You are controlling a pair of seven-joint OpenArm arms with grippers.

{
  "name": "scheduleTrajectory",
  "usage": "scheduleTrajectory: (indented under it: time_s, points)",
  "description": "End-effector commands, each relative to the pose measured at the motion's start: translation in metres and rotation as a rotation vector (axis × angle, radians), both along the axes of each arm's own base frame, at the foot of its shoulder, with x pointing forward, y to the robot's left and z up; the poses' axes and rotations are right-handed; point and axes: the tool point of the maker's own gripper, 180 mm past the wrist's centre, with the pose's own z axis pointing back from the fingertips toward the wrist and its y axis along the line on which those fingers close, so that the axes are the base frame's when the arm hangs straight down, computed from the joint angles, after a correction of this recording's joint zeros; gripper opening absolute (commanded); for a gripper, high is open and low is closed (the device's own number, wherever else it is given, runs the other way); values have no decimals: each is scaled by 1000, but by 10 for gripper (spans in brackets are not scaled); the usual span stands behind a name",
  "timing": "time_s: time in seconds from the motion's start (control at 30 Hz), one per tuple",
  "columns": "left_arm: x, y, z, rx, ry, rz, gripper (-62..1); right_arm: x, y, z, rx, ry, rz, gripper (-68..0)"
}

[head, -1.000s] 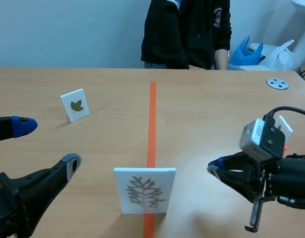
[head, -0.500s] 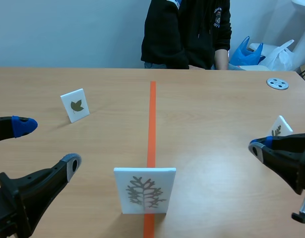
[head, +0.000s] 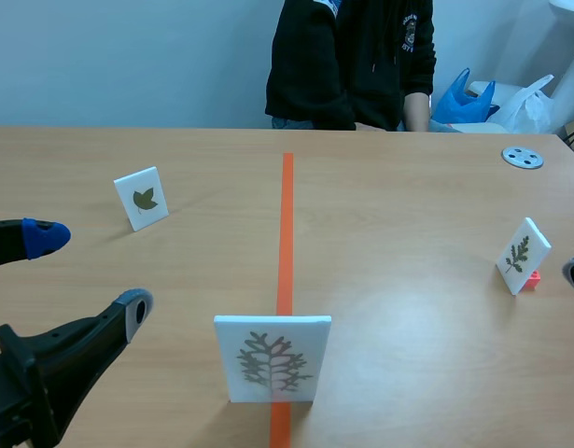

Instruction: Sort the leaf by its shape. The table is split by an orange tape line. A compound leaf with several leaflets goes to the left side, a simple leaf with one blade goes to the right side. Return to the home posture when a red brick is placed on the table.

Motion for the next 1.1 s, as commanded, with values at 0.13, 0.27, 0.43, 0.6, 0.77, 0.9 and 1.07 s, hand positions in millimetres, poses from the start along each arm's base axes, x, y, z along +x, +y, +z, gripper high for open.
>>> scheduleTrajectory:
  time_s: [0.13,0.27,0.43,0.6,0.77,0.9,1.07]
  points:
    - [1,-1,7,-21,-23,1,14,6,5,11,11,-37,26,-258]
    - [1,-1,7,-21,-23,1,14,5,10,8,17,-27,41,-93]
    - [1,-1,7,-21,-23,1,14,2,39,-3,37,10,133,4]
    - [1,-1,7,-21,-23,1,14,0,77,-18,-6,40,286,4]
    - [1,-1,7,-21,-23,1,14,-1,113,-30,-42,47,410,4]
    - [1,-1,7,-18,-23,0,14,-4,138,-43,-53,61,476,4]
    - [1,-1,7,-17,-22,0,14,-7,163,-62,-69,73,532,4]
